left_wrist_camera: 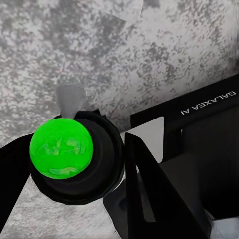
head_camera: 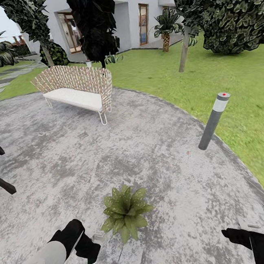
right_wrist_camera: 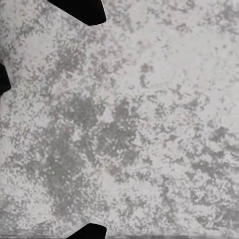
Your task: Pick up the pesticide atomizer in the garden and spray insectifuge to fully cover both potted plants in the garden.
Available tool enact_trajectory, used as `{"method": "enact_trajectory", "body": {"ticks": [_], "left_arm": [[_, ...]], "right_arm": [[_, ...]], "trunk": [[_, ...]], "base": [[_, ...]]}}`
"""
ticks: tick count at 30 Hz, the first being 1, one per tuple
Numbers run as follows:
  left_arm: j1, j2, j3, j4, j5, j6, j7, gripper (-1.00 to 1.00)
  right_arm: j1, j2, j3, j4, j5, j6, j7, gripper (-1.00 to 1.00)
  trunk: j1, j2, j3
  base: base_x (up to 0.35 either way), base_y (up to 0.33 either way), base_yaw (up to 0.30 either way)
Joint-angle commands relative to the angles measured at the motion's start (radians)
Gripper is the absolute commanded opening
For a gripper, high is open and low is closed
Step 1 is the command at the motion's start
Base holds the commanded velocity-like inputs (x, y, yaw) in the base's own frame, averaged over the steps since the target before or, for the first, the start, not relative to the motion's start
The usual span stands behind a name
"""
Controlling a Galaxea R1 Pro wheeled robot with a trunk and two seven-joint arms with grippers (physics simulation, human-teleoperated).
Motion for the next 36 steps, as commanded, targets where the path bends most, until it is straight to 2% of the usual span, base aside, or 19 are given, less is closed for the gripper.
{"method": "enact_trajectory", "body": {"ticks": [1,9,15,27,36], "left_arm": [[0.000,-0.001,0.008,-0.002,-0.011,0.005,-0.006,-1.00],[0.000,-0.001,0.008,0.000,-0.011,0.005,-0.006,-1.00],[0.000,-0.001,0.008,0.000,-0.011,0.005,-0.006,-1.00],[0.000,-0.002,0.008,-0.001,-0.010,0.005,-0.006,-1.00],[0.000,-0.002,0.008,-0.001,-0.010,0.005,-0.006,-1.00]], "right_arm": [[-0.001,0.000,-0.003,-0.001,0.009,0.001,0.009,1.00],[-0.001,0.000,-0.003,-0.001,0.008,0.001,0.009,1.00],[-0.001,0.000,-0.003,-0.001,0.009,0.001,0.007,1.00],[-0.001,0.000,-0.003,-0.001,0.010,0.001,0.009,1.00],[-0.001,0.000,-0.003,-0.001,0.010,0.001,0.009,1.00]], "trunk": [[0.000,0.000,-0.001],[0.000,0.000,-0.001],[0.000,0.000,-0.001],[0.000,0.000,-0.001],[0.000,0.000,-0.001]], "base": [[0.051,-0.299,0.153],[0.009,-0.246,0.234],[0.000,-0.021,0.251],[0.000,0.000,0.030],[0.000,0.000,0.177]]}}
